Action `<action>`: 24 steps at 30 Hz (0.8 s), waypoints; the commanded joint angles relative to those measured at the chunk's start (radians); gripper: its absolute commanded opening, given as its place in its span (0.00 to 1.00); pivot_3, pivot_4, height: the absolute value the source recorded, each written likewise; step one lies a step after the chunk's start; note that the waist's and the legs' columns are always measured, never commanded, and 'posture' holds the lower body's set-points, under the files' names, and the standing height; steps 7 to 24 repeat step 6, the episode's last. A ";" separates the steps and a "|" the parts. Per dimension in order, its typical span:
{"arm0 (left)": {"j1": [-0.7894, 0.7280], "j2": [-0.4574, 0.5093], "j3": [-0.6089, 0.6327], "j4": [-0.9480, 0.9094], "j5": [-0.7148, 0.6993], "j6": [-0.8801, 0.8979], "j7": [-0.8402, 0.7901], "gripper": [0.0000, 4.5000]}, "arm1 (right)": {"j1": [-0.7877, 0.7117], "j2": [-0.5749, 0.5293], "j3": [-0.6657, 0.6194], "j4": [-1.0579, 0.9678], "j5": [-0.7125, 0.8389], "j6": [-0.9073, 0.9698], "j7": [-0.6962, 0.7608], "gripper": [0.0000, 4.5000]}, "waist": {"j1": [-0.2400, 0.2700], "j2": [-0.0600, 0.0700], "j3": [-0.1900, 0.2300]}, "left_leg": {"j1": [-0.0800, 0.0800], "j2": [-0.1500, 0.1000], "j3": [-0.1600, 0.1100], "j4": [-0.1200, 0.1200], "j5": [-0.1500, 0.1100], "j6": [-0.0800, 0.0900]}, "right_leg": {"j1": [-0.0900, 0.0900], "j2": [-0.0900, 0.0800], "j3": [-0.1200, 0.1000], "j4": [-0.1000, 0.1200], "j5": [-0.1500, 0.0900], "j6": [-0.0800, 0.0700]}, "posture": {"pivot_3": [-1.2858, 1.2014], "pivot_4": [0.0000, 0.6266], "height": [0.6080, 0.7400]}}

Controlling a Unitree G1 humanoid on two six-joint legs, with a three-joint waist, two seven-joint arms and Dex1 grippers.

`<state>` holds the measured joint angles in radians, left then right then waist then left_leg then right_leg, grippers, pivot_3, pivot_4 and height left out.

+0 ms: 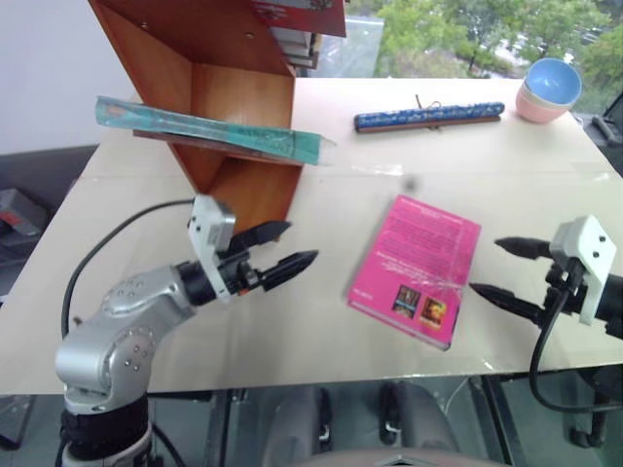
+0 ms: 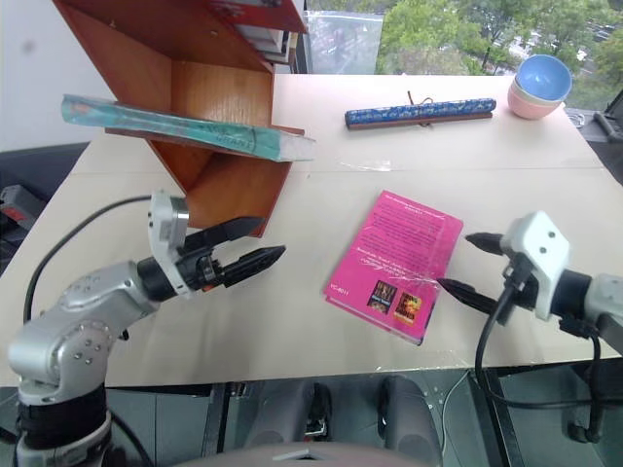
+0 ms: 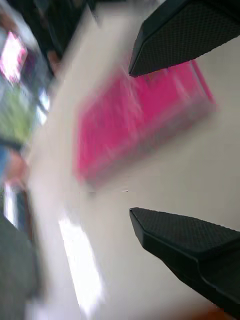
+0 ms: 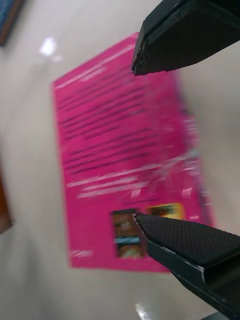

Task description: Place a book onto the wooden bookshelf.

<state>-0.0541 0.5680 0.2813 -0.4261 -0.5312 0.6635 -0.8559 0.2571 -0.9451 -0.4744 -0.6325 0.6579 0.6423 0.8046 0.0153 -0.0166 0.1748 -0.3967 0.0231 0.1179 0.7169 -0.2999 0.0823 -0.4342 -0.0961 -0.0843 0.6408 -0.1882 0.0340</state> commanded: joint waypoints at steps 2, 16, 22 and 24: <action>0.047 0.114 0.045 0.080 0.043 -0.175 -0.129 0.99 | 0.163 0.023 -0.195 -0.061 -0.076 -0.040 0.062 1.00 | 0.005 0.000 0.000 | -0.002 0.000 -0.002 0.000 0.000 0.000 | -0.002 -0.005 -0.002 0.000 0.000 0.000 | 0.52 0.24 0.98; 0.082 0.182 0.042 0.117 0.038 -0.234 -0.195 0.99 | 0.261 0.045 -0.257 -0.070 -0.109 -0.058 0.097 1.00 | 0.002 0.001 0.000 | -0.003 0.000 -0.002 -0.001 -0.001 0.001 | -0.003 -0.007 -0.003 -0.002 -0.002 0.004 | 0.52 0.24 0.98; 0.082 0.182 0.042 0.117 0.038 -0.234 -0.195 0.99 | 0.261 0.045 -0.257 -0.070 -0.109 -0.058 0.097 1.00 | 0.002 0.001 0.000 | -0.003 0.000 -0.002 -0.001 -0.001 0.001 | -0.003 -0.007 -0.003 -0.002 -0.002 0.004 | 0.52 0.24 0.98; 0.082 0.182 0.042 0.117 0.038 -0.234 -0.195 0.99 | 0.261 0.045 -0.257 -0.070 -0.109 -0.058 0.097 1.00 | 0.002 0.001 0.000 | -0.003 0.000 -0.002 -0.001 -0.001 0.001 | -0.003 -0.007 -0.003 -0.002 -0.002 0.004 | 0.52 0.24 0.98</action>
